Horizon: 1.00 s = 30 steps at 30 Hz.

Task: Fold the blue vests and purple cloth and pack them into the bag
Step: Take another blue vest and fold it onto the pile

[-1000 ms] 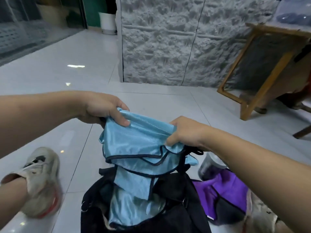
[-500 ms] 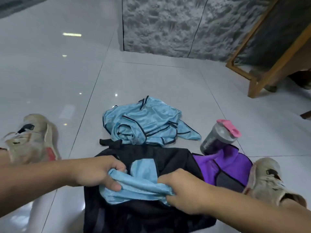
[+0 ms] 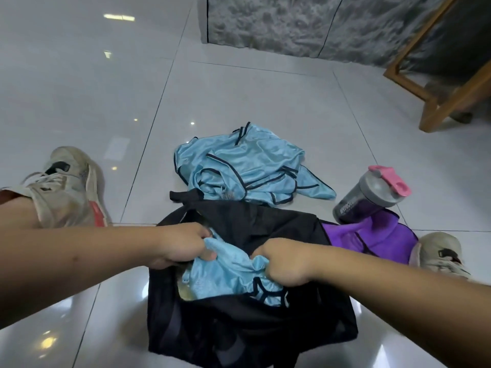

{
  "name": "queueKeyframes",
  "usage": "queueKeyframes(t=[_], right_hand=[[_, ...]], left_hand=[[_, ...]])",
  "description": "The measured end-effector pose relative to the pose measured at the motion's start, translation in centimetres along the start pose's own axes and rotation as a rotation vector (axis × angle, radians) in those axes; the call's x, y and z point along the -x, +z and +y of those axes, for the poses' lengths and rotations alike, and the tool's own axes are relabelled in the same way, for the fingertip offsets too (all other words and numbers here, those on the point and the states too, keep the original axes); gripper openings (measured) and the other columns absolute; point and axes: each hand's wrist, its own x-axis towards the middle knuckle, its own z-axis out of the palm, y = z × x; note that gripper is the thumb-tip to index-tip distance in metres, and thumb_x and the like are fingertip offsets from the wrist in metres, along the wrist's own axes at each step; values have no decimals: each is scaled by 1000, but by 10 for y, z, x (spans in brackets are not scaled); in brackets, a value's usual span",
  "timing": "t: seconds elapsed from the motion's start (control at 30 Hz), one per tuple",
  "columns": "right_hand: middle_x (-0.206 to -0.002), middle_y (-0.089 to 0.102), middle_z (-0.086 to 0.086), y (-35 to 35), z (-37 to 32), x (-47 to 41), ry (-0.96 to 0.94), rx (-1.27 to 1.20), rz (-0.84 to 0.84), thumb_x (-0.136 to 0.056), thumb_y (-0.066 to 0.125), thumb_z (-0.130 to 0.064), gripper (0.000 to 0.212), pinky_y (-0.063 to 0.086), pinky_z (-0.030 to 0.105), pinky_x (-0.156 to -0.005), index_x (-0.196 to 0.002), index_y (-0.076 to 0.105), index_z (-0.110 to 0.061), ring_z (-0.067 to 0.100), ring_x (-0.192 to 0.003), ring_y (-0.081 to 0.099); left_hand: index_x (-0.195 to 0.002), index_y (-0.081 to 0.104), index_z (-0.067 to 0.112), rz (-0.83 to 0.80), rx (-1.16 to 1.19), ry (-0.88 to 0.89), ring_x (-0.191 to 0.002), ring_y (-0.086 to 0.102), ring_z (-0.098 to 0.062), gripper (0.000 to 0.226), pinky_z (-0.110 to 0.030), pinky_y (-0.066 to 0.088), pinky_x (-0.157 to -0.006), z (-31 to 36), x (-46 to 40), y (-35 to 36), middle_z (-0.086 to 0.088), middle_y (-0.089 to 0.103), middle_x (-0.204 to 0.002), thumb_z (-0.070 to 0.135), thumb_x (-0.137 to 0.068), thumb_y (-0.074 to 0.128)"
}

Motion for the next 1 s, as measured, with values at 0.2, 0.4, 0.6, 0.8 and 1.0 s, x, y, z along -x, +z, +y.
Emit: queueKeyframes(t=[0.2, 0.4, 0.6, 0.8, 1.0], right_hand=[[-148, 58, 4, -20, 15, 7, 108, 50, 276, -96, 60, -9, 83, 54, 35, -100, -166, 20, -31, 25, -122, 63], [-130, 57, 12, -13, 19, 1, 222, 343, 416, -107, 53, -33, 42, 50, 41, -94, -143, 46, -13, 34, -112, 60], [-145, 49, 17, -4, -11, -4, 25, 592, 522, -112, 39, -37, 56, 34, 42, -116, -155, 33, -1, 33, -132, 46], [-169, 19, 14, 27, 18, -20, 146, 387, 264, -110, 35, -49, 76, 17, 42, -127, -165, 5, -6, 32, -154, 22], [-168, 29, 11, 36, 34, -15, 312, 205, 188, -98, 43, -72, 96, 31, 42, -120, -165, 9, -11, 31, -150, 36]], left_hand=[[-143, 52, 27, 154, 44, 212, -122, 63, -12, 65, -39, 50, -110, 5, -13, -4, 12, 66, -133, 13, -87, 81], [-131, 56, 15, 462, -448, 200, -106, 61, -14, 46, -31, 50, -95, 1, -26, 2, -1, 67, -119, 43, -97, 68], [-152, 39, 25, 599, -1042, 658, -134, 49, -22, 57, -41, 40, -112, 20, -8, 22, 3, 52, -146, 51, -101, 42], [-163, -15, 17, 238, -1294, 377, -160, -6, -22, 109, -50, -5, -128, -6, -30, 41, -3, -7, -174, 83, -77, -11], [-163, -16, 21, 157, -1278, 303, -159, 0, -26, 121, -47, 2, -129, -16, -32, 29, -5, -3, -173, 92, -68, 6]])
